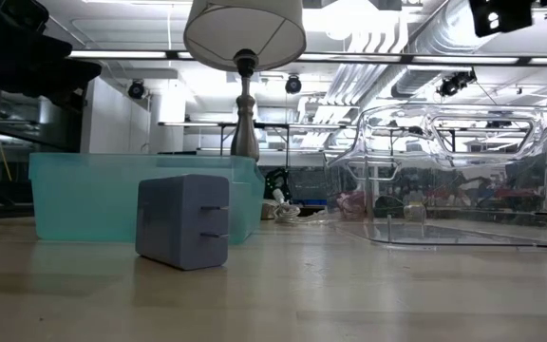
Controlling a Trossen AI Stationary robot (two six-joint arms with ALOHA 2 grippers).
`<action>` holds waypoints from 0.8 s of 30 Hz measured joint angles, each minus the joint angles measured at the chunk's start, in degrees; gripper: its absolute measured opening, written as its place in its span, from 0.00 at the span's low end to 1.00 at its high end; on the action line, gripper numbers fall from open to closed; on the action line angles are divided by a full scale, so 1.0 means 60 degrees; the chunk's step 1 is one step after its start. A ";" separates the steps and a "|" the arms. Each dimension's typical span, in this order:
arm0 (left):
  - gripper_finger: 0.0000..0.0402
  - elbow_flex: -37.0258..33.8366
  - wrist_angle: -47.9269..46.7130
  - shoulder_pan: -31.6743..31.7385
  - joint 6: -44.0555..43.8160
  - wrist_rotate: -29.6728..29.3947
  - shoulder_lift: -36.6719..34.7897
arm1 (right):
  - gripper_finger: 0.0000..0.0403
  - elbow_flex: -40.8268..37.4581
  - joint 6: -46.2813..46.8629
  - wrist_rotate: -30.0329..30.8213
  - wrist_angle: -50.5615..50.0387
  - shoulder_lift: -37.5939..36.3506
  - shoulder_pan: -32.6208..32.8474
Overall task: Pick & Place Office items
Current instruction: Put the light blue digital clock into the green bin
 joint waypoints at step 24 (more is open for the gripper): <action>0.46 0.0000 0.0000 -0.0001 0.0000 0.0000 -0.0001 | 0.58 0.0680 -0.0258 -0.1992 0.0039 0.2493 0.2042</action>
